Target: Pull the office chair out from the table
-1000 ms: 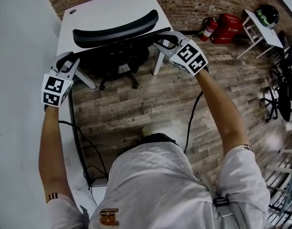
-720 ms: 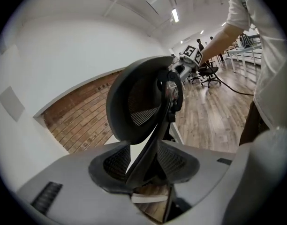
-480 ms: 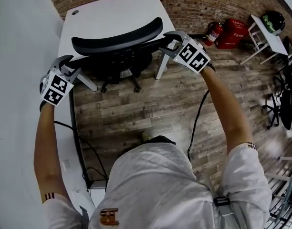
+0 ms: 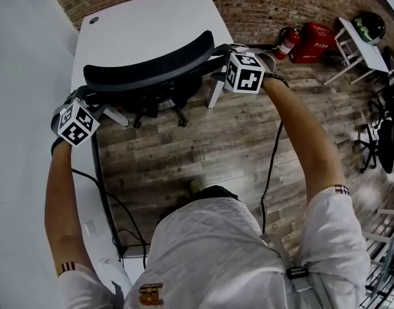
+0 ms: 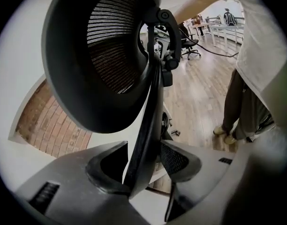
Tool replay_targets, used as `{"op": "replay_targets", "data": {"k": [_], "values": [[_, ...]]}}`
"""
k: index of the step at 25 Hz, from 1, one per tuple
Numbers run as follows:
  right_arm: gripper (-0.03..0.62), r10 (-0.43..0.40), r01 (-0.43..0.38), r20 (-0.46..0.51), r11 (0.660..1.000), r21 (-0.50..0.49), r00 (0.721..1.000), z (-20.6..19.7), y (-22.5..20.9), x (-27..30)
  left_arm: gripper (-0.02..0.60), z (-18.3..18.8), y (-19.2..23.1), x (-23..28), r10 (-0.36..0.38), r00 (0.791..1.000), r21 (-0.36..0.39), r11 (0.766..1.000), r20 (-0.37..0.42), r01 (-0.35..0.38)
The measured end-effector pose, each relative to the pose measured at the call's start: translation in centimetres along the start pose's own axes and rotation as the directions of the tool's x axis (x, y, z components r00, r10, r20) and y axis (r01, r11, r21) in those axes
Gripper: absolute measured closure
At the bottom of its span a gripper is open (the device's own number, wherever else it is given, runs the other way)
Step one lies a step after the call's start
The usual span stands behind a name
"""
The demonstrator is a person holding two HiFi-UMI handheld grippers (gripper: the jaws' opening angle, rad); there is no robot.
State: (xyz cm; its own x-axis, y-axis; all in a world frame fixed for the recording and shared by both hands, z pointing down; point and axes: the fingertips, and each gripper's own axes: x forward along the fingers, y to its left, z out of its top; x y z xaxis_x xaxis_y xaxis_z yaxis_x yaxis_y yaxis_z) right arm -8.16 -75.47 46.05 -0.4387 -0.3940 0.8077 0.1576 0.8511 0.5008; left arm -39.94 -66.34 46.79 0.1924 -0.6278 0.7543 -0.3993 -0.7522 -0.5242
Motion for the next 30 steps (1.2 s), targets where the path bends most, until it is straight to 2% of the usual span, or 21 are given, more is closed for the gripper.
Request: {"op": "replay_targets", "data": {"k": [7, 9, 11, 14, 24, 30], "values": [[0.351, 0.074, -0.077, -0.036, 0.993, -0.085, 0.997, 0.1, 0.2, 2.3, 0.376, -0.6, -0.6, 1.6, -0.066, 0.995, 0.078, 0.994, -0.072, 0.071], [0.372, 0.078, -0.082, -0.043, 0.992, -0.097, 0.996, 0.0, 0.3, 2.8, 0.385, -0.9, -0.8, 1.8, -0.079, 0.992, 0.105, 0.991, -0.096, 0.089], [0.449, 0.069, -0.074, -0.048, 0.991, -0.114, 0.996, -0.2, 0.2, 2.9, 0.444, -1.0, -0.7, 1.8, -0.075, 0.991, 0.129, 0.988, -0.107, 0.089], [0.465, 0.058, -0.065, -0.054, 0.988, -0.140, 0.997, -0.2, 0.1, 3.0, 0.460, -1.1, -0.6, 1.8, -0.071, 0.991, 0.153, 0.984, -0.115, 0.088], [0.494, 0.006, -0.016, -0.054, 0.981, -0.191, 0.999, 0.9, 2.7, 2.5, 0.465, -2.5, -2.5, 0.5, -0.092, 0.986, 0.147, 0.983, -0.142, 0.112], [0.495, -0.009, -0.002, -0.057, 0.981, -0.192, 0.998, 0.7, 4.8, 0.9, 0.465, -1.7, -4.7, -0.8, -0.098, 0.987, 0.155, 0.981, -0.127, 0.118]]}}
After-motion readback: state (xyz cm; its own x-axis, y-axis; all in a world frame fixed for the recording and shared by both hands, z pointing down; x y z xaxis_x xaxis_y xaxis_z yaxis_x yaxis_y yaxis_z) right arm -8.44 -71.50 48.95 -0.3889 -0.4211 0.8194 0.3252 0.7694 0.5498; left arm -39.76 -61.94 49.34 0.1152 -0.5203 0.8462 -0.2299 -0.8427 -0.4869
